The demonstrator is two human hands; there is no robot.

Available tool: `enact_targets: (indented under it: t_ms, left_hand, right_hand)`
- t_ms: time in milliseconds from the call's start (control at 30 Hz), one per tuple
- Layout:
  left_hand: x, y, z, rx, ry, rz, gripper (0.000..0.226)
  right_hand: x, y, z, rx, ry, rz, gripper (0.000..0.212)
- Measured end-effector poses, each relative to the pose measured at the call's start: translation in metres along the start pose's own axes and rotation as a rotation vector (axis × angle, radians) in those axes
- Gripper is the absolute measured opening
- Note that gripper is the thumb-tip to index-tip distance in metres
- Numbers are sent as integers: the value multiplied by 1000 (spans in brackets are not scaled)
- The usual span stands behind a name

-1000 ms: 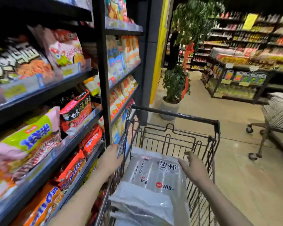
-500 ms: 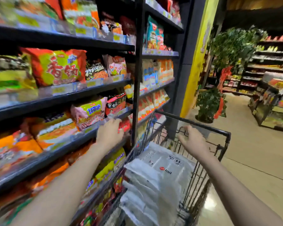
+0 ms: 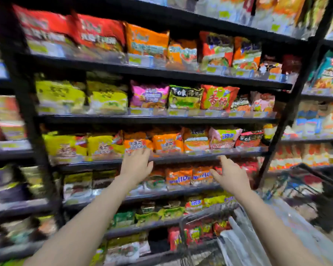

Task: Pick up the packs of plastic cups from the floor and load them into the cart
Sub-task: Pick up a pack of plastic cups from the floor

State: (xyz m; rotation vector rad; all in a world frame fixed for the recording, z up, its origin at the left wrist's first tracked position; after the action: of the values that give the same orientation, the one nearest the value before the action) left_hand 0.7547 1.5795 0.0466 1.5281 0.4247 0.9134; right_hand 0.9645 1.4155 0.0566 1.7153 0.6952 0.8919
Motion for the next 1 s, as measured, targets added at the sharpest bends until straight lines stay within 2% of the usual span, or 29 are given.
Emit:
enact_targets:
  t_ms: [233, 467, 667, 767, 1000]
  left_hand:
    - [-174, 70, -187, 157, 411, 24, 45]
    - [-465, 155, -307, 256, 892, -77, 48]
    - [-697, 212, -321, 270, 1240, -102, 49]
    - [-787, 231, -314, 314, 1374, -84, 50]
    - [-960, 250, -302, 344, 1640, -17, 48]
  right_hand:
    - [-40, -44, -214, 106, 420, -135, 60]
    - [-192, -66, -415, 226, 811, -289, 57]
    - [-371, -80, -542, 208, 1098, -445, 52]
    - [-451, -75, -587, 214, 1227, -482, 49]
    - [-608, -72, -672, 209, 1495, -542, 60]
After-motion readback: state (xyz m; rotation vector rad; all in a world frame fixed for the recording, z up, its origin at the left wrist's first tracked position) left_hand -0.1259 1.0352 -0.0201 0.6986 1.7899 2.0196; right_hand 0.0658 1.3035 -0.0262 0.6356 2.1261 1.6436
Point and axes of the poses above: each hand's wrist, its own x-axis towards the middle knuckle, its own y-axis out of the back of the hand, z = x × y, the point moved 4 cm from there along x, towards the middle knuckle, and after that the axes turned 6 degrees about -z, right-handed, at the moved point
